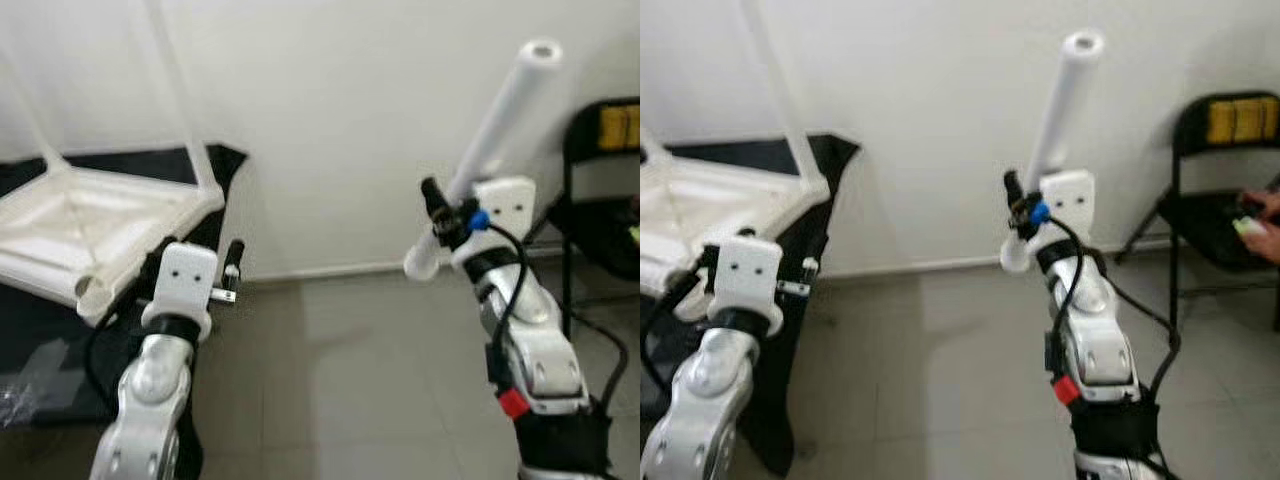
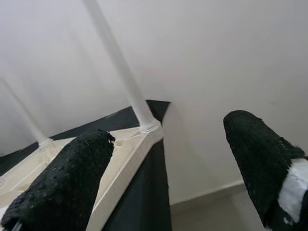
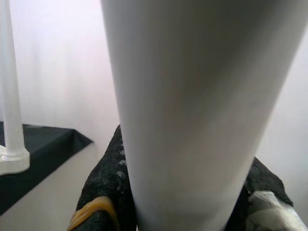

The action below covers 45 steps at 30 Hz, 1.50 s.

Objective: Building children table

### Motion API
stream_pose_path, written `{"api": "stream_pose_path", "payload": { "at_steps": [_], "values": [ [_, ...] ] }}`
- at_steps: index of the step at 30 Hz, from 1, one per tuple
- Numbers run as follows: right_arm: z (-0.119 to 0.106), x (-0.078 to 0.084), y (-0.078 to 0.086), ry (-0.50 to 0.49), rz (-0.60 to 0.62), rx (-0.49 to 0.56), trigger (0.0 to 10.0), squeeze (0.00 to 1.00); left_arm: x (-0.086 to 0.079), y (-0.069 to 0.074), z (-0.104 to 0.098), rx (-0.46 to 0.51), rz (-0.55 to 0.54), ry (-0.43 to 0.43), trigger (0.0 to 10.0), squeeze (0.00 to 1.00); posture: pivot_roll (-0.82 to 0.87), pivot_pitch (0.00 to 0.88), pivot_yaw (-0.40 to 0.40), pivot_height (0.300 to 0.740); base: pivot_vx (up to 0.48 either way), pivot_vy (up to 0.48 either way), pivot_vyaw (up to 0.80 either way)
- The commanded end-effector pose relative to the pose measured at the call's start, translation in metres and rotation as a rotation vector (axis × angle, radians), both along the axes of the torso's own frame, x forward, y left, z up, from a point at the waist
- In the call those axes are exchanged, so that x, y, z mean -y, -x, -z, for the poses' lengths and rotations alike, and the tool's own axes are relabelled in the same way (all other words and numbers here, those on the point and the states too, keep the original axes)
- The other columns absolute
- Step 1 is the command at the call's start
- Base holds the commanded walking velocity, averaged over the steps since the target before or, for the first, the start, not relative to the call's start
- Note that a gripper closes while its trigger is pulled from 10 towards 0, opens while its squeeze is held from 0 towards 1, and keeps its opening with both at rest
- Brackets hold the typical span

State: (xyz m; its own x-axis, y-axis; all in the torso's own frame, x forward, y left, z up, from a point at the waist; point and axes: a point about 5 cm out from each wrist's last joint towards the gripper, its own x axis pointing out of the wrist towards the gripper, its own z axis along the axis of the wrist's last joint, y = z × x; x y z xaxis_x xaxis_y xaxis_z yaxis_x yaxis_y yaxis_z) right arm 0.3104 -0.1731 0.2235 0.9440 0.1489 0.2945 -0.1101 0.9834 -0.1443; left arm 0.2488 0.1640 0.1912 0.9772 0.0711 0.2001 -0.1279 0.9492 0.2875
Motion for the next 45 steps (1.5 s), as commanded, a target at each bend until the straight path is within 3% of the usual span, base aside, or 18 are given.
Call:
{"api": "stream_pose_path", "payload": {
  "at_steps": [1,15,22,32,45],
  "values": [
    [0.003,-0.009,0.0,0.002,-0.036,-0.01,10.0,0.0,-0.006,-0.001,0.003,-0.018,-0.031,-0.011,10.0,0.0,0.11,0.015,0.016,0.74,0.266,-0.398,0.0],
    [0.012,-0.017,-0.003,-0.09,-0.135,-0.074,10.0,0.0,-0.008,-0.001,0.008,-0.039,-0.053,-0.005,10.0,0.0,0.11,0.01,0.013,0.74,0.344,-0.329,0.0],
    [0.011,-0.022,-0.002,-0.11,-0.186,-0.076,10.0,0.0,-0.011,-0.002,0.01,-0.051,-0.071,0.027,10.0,0.0,0.11,0.007,0.01,0.74,0.0,0.0,0.36],
    [0.002,-0.026,-0.009,-0.15,-0.228,-0.068,10.0,0.0,0.004,-0.001,0.014,-0.067,0.004,0.058,10.0,0.0,0.11,0.0,0.009,0.74,0.0,0.0,0.79],
    [-0.007,-0.041,-0.01,-0.197,-0.37,-0.065,10.0,0.0,0.017,-0.003,0.021,-0.133,0.168,0.047,10.0,0.0,0.1,0.0,0.007,0.74,0.0,0.0,0.79]
  ]
}}
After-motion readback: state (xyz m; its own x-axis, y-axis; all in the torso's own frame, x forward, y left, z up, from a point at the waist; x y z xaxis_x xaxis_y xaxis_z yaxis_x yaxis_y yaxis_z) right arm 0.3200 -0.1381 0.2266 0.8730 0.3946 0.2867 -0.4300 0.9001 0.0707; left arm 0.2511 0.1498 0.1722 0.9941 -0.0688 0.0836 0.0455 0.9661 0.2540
